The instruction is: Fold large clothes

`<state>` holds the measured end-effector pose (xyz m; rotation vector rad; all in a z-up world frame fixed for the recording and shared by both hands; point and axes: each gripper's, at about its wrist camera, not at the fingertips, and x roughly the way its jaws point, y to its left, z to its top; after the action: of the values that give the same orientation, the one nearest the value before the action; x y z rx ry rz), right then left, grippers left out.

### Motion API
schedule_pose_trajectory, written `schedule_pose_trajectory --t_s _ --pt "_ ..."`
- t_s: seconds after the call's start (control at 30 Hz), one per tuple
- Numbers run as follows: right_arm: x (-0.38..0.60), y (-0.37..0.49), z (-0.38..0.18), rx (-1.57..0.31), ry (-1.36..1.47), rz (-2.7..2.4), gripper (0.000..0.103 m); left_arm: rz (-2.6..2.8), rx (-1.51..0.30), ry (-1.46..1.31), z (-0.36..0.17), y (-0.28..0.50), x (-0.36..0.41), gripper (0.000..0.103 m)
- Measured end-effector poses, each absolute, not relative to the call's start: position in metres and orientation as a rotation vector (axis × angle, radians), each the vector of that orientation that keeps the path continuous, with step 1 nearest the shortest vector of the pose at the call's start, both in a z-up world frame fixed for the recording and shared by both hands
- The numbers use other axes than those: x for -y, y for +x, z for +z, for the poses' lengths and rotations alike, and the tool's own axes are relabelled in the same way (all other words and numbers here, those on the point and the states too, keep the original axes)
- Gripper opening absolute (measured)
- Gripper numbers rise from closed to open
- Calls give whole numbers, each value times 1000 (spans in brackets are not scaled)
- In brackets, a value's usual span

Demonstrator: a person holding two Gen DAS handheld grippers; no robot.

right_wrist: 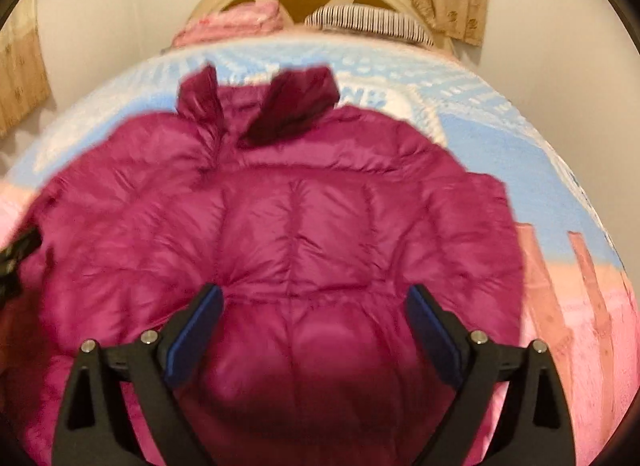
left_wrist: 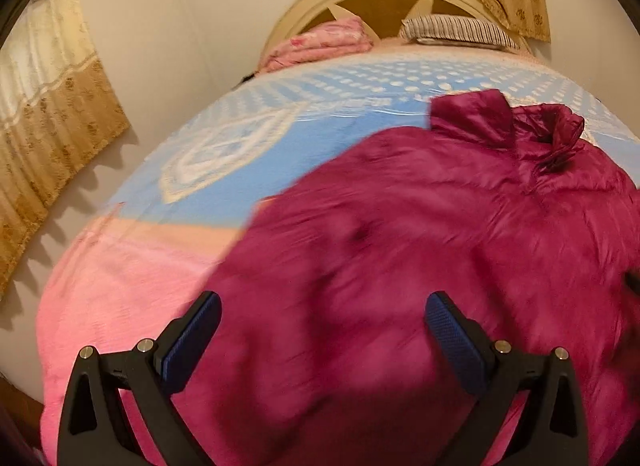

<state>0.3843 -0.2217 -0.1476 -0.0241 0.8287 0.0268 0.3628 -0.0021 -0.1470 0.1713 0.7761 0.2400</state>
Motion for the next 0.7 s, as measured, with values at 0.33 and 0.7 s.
schedule_pose_trajectory --t_s 0.33,0.7 --pt "196 297 -138 -767 -46 117 96 474 -894 -4 -183 258 -174 102" --pt "175 269 -133 -715 -71 127 96 285 -913 -101 -195 250 -165 46"
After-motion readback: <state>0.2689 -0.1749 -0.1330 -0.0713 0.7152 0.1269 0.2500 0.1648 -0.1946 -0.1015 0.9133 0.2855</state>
